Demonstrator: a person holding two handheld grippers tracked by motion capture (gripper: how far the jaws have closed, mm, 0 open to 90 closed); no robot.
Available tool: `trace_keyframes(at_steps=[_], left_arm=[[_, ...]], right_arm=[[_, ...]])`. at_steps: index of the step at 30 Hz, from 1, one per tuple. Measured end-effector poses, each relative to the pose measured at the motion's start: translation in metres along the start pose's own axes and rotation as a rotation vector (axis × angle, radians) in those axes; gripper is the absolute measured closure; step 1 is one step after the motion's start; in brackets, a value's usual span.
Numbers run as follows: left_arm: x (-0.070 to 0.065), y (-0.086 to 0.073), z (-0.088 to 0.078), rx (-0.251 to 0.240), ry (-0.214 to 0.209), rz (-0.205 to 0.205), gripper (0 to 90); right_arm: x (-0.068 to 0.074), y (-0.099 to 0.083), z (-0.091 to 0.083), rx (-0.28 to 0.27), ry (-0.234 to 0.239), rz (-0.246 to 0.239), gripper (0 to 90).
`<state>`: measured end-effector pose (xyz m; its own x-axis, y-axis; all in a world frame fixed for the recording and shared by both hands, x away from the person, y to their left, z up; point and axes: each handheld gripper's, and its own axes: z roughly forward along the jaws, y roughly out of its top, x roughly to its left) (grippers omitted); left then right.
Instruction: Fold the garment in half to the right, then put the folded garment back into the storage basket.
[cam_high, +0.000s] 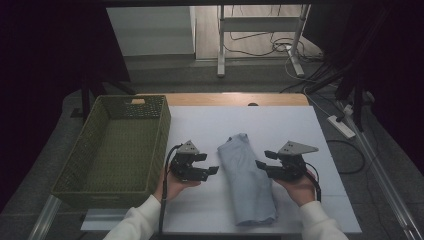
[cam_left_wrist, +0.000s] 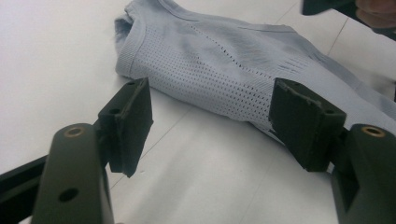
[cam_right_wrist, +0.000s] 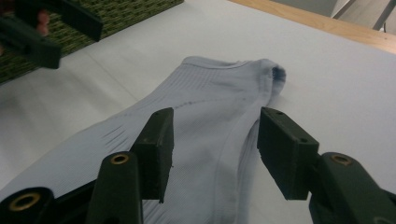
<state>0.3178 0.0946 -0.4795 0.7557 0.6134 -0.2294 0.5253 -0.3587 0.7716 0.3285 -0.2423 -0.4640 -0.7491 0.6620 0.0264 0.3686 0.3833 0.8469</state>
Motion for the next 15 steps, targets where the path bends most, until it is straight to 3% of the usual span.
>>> trace_keyframes(at_steps=[15], left_arm=[[0.0, 0.0, -0.003, -0.007, 0.002, -0.007, 30.6]], right_arm=[[0.02, -0.018, -0.03, -0.017, 0.02, -0.038, 45.7]])
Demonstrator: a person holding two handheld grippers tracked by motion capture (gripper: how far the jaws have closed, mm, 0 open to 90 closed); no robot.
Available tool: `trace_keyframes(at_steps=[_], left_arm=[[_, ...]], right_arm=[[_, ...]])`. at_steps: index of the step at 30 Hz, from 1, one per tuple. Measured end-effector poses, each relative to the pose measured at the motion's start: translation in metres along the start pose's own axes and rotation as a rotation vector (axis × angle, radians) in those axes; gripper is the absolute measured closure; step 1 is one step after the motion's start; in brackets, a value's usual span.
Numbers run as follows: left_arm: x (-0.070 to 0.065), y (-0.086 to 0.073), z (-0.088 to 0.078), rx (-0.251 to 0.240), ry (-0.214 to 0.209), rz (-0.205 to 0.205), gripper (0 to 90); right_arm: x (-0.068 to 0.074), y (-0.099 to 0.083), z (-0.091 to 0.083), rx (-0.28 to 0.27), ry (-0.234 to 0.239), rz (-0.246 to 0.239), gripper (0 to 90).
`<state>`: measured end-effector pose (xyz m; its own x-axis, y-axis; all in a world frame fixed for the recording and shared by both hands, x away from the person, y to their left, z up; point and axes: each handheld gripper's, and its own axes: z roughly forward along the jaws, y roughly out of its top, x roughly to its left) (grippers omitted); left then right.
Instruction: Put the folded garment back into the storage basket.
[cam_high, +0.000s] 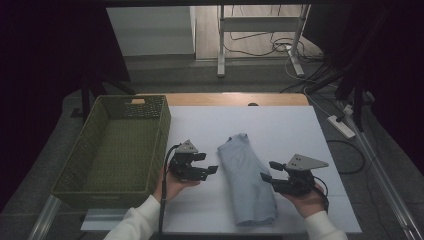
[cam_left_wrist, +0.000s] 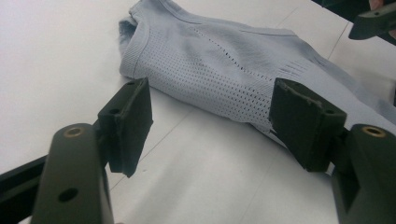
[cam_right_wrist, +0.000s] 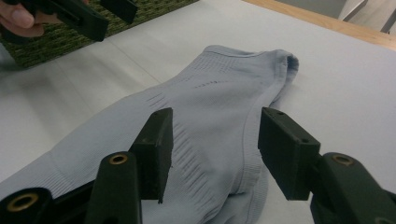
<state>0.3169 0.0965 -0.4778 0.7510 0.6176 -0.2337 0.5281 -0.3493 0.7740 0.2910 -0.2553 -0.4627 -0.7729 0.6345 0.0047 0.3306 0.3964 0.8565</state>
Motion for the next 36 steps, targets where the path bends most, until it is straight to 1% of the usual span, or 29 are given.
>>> trace_keyframes(at_steps=[7, 13, 17, 19, 22, 26, 31, 32, 36], left_arm=[[0.0, 0.0, -0.002, 0.001, 0.007, 0.002, 30.4], [-0.001, 0.0, -0.003, 0.002, 0.014, 0.009, 30.1], [-0.002, 0.0, -0.005, 0.0, 0.018, 0.009, 29.9], [-0.002, 0.0, -0.006, 0.0, 0.02, 0.009, 29.8], [-0.002, 0.0, -0.006, -0.003, 0.019, 0.006, 29.8], [-0.002, 0.001, -0.006, -0.003, 0.019, 0.004, 29.7], [-0.001, 0.0, -0.006, -0.004, 0.019, -0.001, 29.7], [-0.001, 0.0, -0.006, -0.004, 0.019, -0.002, 29.7], [-0.001, 0.0, -0.005, -0.002, 0.019, -0.003, 29.7]], right_arm=[[0.007, -0.003, -0.006, -0.002, 0.024, -0.021, 45.6], [0.014, -0.006, -0.007, 0.026, 0.054, -0.051, 45.5], [0.017, -0.008, -0.007, 0.058, 0.077, -0.076, 44.8], [0.019, -0.009, -0.009, 0.067, 0.085, -0.081, 44.9], [0.022, -0.012, -0.01, 0.075, 0.09, -0.09, 44.9], [0.027, -0.014, -0.013, 0.078, 0.111, -0.101, 44.9], [0.034, -0.017, -0.014, 0.098, 0.133, -0.138, 44.9], [0.036, -0.018, -0.014, 0.11, 0.129, -0.147, 44.9], [0.043, -0.021, -0.012, 0.13, 0.152, -0.163, 44.8]])
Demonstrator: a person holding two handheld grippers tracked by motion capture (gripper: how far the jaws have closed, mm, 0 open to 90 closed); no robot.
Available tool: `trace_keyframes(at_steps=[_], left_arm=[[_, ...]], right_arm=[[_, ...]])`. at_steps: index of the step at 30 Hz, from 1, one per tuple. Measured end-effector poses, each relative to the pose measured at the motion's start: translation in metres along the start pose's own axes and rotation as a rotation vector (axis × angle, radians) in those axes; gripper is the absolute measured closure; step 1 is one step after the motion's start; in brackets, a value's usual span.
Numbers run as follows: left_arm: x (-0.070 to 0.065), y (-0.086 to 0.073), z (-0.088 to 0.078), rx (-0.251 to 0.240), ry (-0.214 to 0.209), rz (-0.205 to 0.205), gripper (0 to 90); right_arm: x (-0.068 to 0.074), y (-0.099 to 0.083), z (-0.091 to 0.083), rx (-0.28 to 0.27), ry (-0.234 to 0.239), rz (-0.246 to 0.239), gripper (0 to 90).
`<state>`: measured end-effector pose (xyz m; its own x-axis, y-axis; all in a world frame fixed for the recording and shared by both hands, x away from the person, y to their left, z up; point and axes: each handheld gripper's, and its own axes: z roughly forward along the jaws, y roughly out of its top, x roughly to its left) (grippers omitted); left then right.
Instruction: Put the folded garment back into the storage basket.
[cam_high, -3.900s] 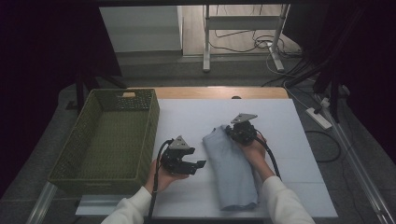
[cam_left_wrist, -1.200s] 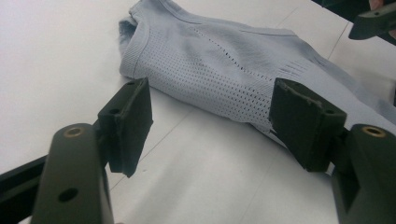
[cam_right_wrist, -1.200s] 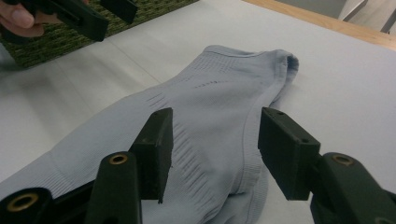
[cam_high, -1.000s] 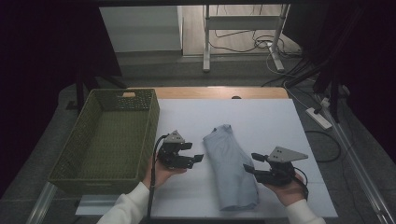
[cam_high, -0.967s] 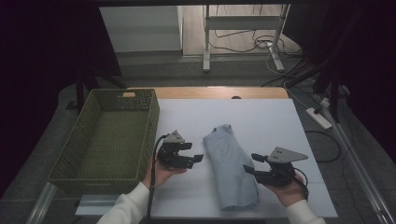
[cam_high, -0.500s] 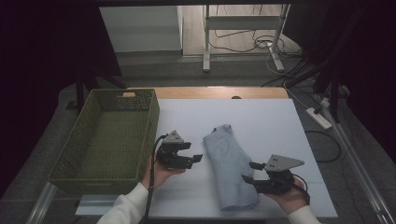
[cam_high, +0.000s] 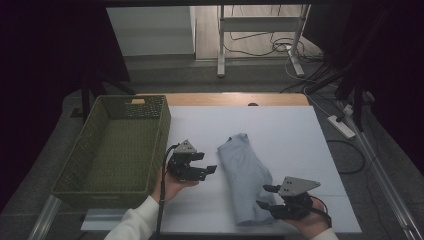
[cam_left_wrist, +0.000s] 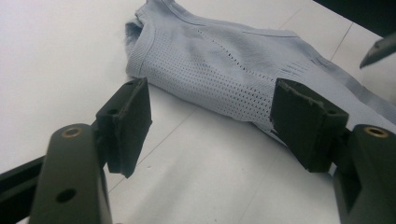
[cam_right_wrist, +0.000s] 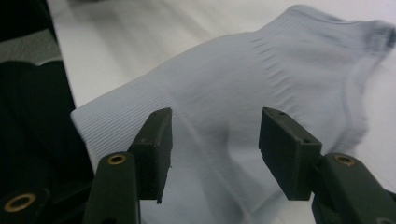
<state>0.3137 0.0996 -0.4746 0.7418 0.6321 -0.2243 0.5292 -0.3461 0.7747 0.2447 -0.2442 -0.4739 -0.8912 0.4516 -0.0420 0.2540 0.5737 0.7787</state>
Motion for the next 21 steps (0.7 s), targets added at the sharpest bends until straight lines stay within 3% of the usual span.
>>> trace_keyframes(at_steps=[6, 14, 18, 21], left_arm=[[0.0, 0.0, 0.0, 0.0, 0.002, 0.0, 29.7], [-0.002, 0.001, 0.003, 0.004, -0.004, 0.009, 29.7], [-0.004, 0.002, 0.005, 0.01, -0.006, 0.016, 29.7], [-0.005, 0.002, 0.006, 0.014, -0.008, 0.019, 29.7]], right_arm=[[0.013, 0.0, 0.006, 0.052, 0.04, -0.063, 45.1], [0.027, -0.001, 0.011, 0.08, 0.105, -0.097, 45.5], [0.034, -0.004, 0.02, 0.126, 0.134, -0.124, 45.4], [0.04, -0.005, 0.027, 0.168, 0.126, -0.162, 42.1]])
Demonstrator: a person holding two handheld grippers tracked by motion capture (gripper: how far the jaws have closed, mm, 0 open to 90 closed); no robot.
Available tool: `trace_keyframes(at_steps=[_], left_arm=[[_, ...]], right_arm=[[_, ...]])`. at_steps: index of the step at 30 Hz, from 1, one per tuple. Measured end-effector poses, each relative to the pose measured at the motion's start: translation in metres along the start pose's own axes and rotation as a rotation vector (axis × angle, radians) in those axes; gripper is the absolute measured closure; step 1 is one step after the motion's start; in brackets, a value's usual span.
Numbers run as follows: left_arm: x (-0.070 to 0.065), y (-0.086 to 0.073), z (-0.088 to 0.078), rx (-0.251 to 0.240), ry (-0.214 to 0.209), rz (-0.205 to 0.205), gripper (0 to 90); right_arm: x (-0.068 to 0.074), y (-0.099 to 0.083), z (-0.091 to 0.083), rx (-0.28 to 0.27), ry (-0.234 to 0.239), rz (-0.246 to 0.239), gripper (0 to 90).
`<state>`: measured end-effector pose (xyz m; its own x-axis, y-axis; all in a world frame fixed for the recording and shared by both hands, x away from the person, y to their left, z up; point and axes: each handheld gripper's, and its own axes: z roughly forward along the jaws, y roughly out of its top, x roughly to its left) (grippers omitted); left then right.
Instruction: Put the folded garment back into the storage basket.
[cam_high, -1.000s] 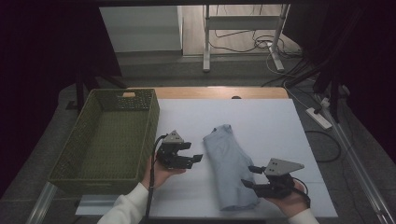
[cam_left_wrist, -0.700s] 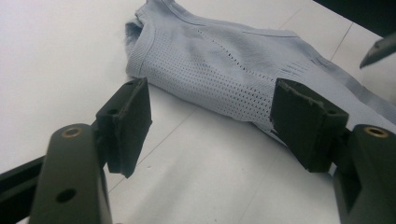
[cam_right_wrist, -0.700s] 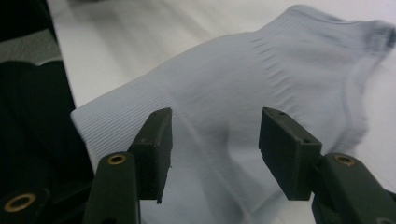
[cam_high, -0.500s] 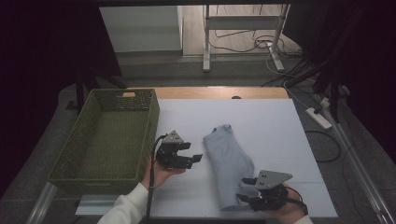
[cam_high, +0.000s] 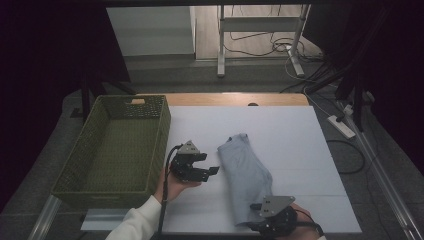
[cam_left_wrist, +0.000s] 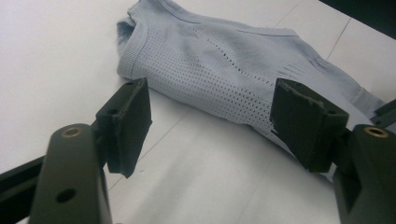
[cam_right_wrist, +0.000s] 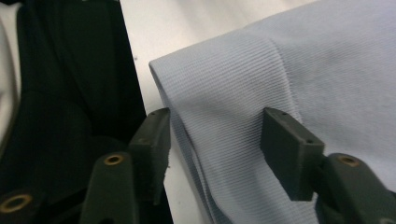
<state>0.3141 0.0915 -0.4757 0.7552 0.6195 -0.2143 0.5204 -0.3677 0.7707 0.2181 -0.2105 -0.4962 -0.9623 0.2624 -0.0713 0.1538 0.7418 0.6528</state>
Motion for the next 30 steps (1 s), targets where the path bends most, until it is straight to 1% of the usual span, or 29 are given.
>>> trace_keyframes(at_steps=[2, 4, 8, 11, 15, 19, 25, 30], left_arm=[[-0.001, 0.0, 0.0, -0.001, -0.002, 0.0, 29.7], [-0.001, 0.0, 0.0, -0.001, 0.0, 0.002, 29.7], [0.0, 0.0, -0.001, -0.001, 0.001, 0.003, 29.7], [0.0, 0.0, 0.0, -0.001, 0.001, -0.001, 29.7], [0.0, 0.0, 0.001, 0.0, -0.001, -0.001, 29.7], [-0.001, 0.0, 0.001, 0.004, -0.003, 0.001, 29.7], [0.0, 0.0, 0.001, 0.004, -0.003, -0.001, 29.7], [-0.001, 0.0, 0.001, 0.004, -0.003, 0.0, 29.7]], right_arm=[[0.0, 0.001, 0.004, 0.014, -0.002, -0.002, 40.1], [0.0, 0.001, 0.006, 0.022, 0.009, -0.001, 38.8], [0.001, 0.0, 0.014, 0.057, 0.025, -0.005, 36.2], [0.004, 0.001, 0.017, 0.078, 0.012, -0.029, 34.7], [0.007, 0.0, 0.019, 0.094, -0.011, -0.069, 34.8], [0.01, 0.001, 0.021, 0.114, -0.044, -0.121, 34.6], [0.01, 0.0, 0.022, 0.114, -0.046, -0.132, 35.3], [0.01, 0.0, 0.021, 0.115, -0.064, -0.155, 42.6]])
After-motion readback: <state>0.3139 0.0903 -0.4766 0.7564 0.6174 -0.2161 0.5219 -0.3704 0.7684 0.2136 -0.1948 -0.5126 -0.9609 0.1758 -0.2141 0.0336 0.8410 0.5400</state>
